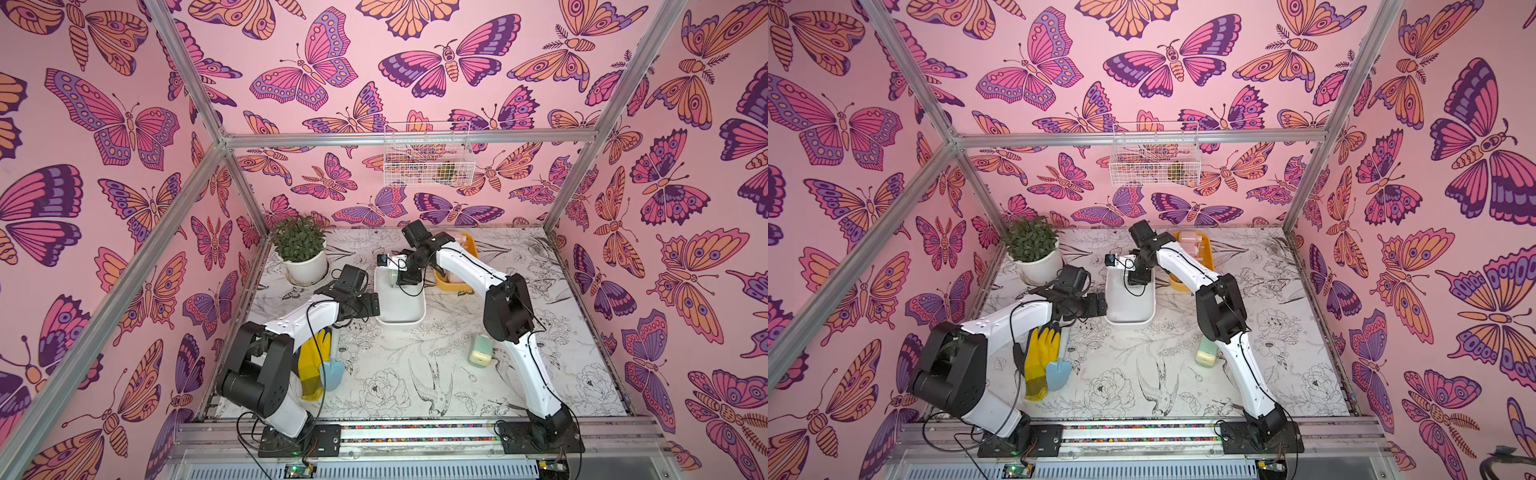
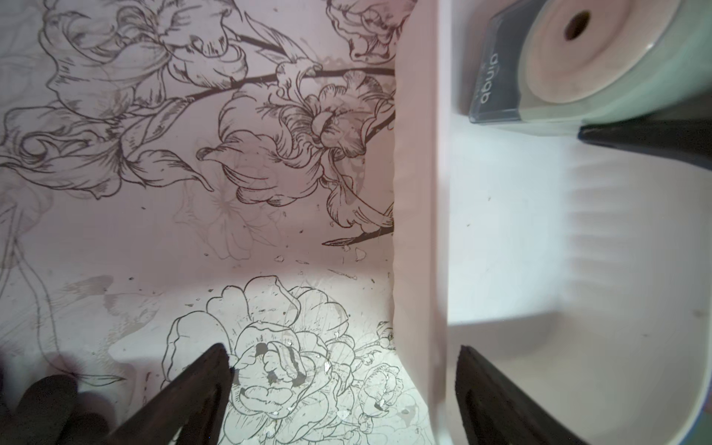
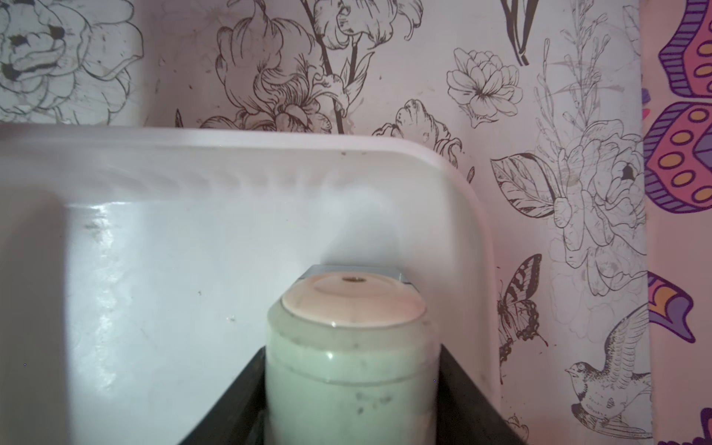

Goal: Place the pencil sharpeners by color into the storage box
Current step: Place the pencil sharpener in the storage box.

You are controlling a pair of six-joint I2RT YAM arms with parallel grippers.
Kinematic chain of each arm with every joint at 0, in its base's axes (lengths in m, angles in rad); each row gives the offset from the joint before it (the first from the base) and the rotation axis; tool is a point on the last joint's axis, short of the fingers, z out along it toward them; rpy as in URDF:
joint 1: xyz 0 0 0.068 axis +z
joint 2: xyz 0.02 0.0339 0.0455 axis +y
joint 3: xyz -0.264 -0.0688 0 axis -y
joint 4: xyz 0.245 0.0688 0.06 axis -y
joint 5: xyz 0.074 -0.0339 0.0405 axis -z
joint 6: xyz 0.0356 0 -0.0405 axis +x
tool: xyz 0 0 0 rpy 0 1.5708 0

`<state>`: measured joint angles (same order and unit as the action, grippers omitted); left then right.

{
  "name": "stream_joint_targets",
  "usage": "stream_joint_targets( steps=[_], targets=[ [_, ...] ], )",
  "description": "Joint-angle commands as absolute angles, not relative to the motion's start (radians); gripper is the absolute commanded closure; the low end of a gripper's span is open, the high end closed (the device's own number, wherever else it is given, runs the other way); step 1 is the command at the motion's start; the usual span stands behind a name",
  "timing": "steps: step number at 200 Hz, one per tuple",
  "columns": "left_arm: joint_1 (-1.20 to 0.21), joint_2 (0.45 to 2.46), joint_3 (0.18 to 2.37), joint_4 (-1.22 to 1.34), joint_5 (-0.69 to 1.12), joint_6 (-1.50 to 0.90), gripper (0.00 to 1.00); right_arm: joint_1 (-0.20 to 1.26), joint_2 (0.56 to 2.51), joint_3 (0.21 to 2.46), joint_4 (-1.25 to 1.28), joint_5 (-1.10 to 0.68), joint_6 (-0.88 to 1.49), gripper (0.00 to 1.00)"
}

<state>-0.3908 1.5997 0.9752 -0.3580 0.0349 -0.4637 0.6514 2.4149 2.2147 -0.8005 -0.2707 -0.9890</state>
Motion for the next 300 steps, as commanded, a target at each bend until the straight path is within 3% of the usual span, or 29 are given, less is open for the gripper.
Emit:
stream_joint_targets(
  steps=[1,23,44,82,180,213,250,300],
  targets=[
    [-0.383,1.618,0.997,-0.380,0.048,-0.455,0.06,0.651,2.439,2.267,-0.828,-0.281,-1.006,0.91],
    [-0.383,1.630,0.996,-0.380,0.052,-0.456,0.06,0.652,2.450,2.269,-0.807,-0.248,-0.991,0.85],
    [-0.384,1.640,0.997,-0.382,0.054,-0.455,0.06,0.651,2.455,2.269,-0.780,-0.241,-0.967,0.60],
    [-0.384,1.646,0.997,-0.387,0.048,-0.457,0.06,0.652,2.452,2.267,-0.762,-0.262,-0.965,0.41],
    [-0.383,1.640,0.997,-0.403,0.030,-0.454,0.06,0.654,2.440,2.263,-0.751,-0.249,-1.013,0.26],
    [-0.383,1.635,1.000,-0.409,0.021,-0.453,0.06,0.654,2.423,2.245,-0.751,-0.231,-1.037,0.25],
    [-0.382,1.643,1.005,-0.411,0.024,-0.457,0.06,0.661,2.375,2.137,-0.580,-0.162,-1.027,0.26],
    [-0.382,1.643,1.004,-0.413,0.022,-0.454,0.06,0.663,2.361,2.132,-0.612,-0.192,-1.045,0.27]
  ],
)
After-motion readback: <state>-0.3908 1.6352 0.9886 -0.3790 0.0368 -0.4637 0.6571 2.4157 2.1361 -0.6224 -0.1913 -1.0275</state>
